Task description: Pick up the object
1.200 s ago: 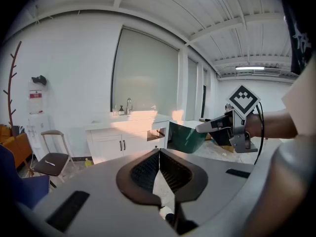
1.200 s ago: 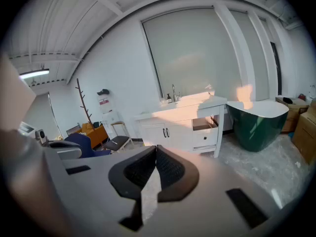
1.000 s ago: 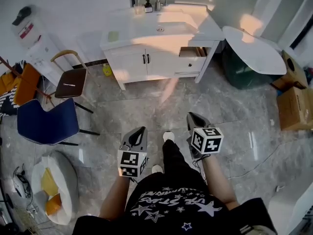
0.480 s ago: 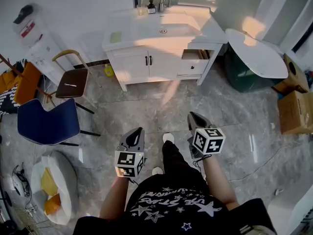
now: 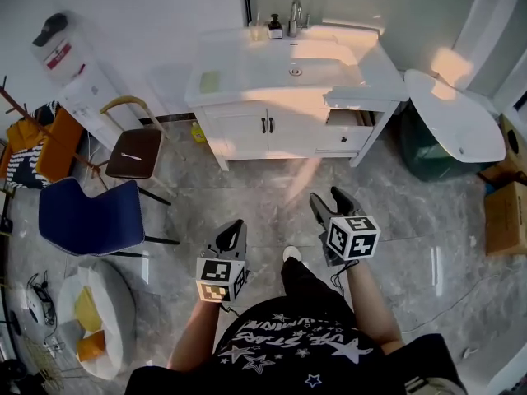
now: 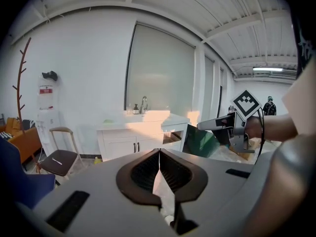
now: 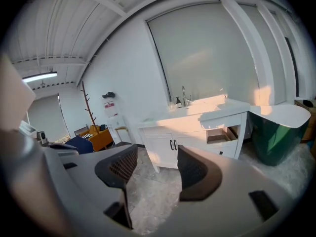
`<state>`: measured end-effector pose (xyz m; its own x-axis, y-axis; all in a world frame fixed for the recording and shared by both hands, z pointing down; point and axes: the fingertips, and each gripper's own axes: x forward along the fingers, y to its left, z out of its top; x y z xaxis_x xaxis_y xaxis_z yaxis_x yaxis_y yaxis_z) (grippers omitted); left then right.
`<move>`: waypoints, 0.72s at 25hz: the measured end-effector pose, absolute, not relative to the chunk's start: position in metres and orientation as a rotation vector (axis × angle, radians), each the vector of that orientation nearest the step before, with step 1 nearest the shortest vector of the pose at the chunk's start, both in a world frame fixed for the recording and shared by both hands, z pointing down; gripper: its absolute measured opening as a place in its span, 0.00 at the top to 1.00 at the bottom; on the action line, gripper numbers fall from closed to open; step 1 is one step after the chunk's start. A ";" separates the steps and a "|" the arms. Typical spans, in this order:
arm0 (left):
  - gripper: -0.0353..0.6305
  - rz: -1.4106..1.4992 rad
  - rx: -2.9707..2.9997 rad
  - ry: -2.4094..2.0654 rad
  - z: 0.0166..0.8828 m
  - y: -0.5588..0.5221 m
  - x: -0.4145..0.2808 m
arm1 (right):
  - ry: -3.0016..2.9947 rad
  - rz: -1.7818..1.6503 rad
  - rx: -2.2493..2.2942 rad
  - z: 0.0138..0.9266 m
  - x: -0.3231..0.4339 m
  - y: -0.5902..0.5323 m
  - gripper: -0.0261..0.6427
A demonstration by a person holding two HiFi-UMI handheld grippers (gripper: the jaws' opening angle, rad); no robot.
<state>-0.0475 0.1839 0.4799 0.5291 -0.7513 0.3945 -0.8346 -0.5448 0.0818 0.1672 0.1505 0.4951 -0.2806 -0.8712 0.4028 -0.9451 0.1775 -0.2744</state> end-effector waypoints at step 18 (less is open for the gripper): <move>0.91 0.450 2.377 -1.555 0.473 0.020 -0.016 | -2.381 0.765 1.543 0.507 0.194 -0.048 0.55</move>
<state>-0.0156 0.0199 0.4734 0.3774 -0.8371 0.3960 -0.9192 -0.3905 0.0505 0.1939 -0.0483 0.5067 -0.4338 -0.7897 0.4339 -0.8946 0.3201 -0.3119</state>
